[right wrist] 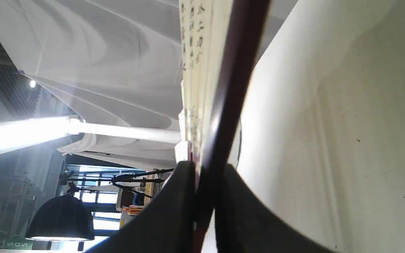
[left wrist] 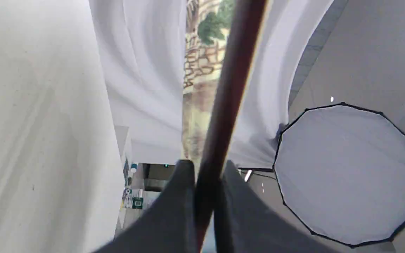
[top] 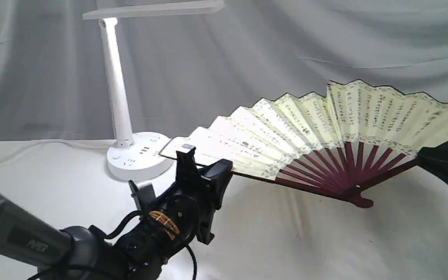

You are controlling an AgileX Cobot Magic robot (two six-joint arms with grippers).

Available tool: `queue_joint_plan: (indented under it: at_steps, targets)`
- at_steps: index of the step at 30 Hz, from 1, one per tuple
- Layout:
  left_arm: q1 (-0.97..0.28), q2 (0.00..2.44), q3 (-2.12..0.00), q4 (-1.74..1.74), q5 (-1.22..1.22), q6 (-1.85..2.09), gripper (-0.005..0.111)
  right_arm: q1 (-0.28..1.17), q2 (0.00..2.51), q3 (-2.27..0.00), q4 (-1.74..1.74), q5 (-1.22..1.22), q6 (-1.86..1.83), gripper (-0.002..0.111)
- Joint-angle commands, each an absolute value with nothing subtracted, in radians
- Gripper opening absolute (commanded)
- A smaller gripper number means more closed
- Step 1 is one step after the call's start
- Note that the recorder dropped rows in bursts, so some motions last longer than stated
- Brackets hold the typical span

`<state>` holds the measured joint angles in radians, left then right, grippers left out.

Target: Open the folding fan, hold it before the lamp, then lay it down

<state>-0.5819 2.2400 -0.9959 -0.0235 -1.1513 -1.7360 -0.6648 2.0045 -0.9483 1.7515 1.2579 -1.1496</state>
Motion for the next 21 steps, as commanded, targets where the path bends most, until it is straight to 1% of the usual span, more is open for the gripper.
queue_joint_plan:
  at_steps: [1, 6, 12, 15, 21]
  targets:
    - [-0.569, 2.211, -0.995, -0.180, -1.221, -1.770, 0.000, -0.708, 1.997, -0.944, 1.744, 1.182, -1.185, 0.000]
    - [-0.579, 2.211, -0.963, -0.261, -1.221, -1.771, 0.000, -0.718, 1.997, -0.944, 1.744, 1.182, -1.171, 0.000]
    - [-0.665, 2.209, -0.935, -0.515, -1.221, -1.737, 0.000, -0.722, 1.997, -0.927, 1.744, 1.179, -1.063, 0.000]
    - [-0.686, 2.209, -0.935, -0.559, -1.221, -1.723, 0.000, -0.736, 1.997, -0.927, 1.744, 1.195, -1.061, 0.000]
    - [-0.687, 2.209, -0.935, -0.566, -1.221, -1.721, 0.000, -0.789, 1.997, -0.927, 1.744, 1.195, -1.061, 0.000]
